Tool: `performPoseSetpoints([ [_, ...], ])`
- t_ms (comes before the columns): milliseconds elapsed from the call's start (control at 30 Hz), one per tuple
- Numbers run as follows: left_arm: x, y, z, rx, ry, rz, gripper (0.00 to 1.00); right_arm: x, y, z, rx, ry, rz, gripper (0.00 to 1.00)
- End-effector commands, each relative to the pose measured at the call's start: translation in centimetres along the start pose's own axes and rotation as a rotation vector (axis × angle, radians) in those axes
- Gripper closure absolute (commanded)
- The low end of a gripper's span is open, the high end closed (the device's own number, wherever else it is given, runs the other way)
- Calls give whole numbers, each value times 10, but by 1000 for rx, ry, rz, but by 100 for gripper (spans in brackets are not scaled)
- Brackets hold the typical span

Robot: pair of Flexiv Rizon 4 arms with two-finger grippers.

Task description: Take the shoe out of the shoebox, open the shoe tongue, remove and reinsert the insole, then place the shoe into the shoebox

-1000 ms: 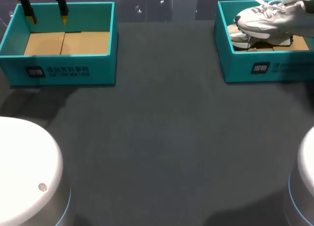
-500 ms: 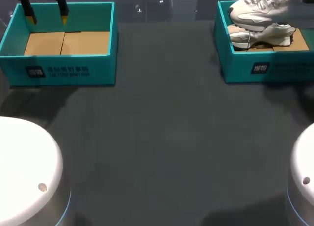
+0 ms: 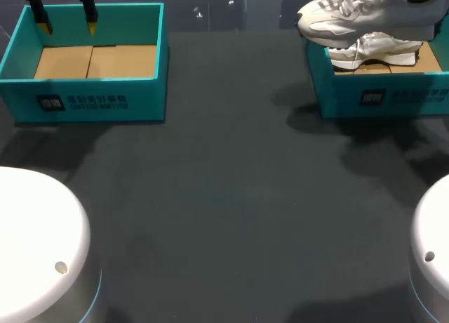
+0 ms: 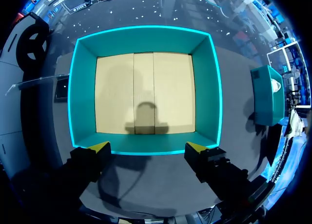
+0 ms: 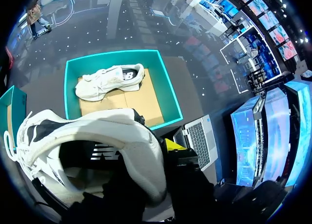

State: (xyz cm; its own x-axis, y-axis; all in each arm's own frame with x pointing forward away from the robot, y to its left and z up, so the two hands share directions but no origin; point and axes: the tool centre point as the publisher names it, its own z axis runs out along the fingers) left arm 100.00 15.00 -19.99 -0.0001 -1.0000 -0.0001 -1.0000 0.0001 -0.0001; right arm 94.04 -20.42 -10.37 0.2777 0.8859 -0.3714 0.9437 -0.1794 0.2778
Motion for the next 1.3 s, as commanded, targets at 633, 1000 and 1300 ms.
performPoseSetpoints([
  [633,0,0,0,0,0,0,0,87,-134,-42,-26,-13,30,100],
  [1000,0,0,0,0,0,0,0,119,-187,-35,19,5,29,100],
  [1300,0,0,0,0,0,0,0,119,-187,-35,19,5,29,100],
])
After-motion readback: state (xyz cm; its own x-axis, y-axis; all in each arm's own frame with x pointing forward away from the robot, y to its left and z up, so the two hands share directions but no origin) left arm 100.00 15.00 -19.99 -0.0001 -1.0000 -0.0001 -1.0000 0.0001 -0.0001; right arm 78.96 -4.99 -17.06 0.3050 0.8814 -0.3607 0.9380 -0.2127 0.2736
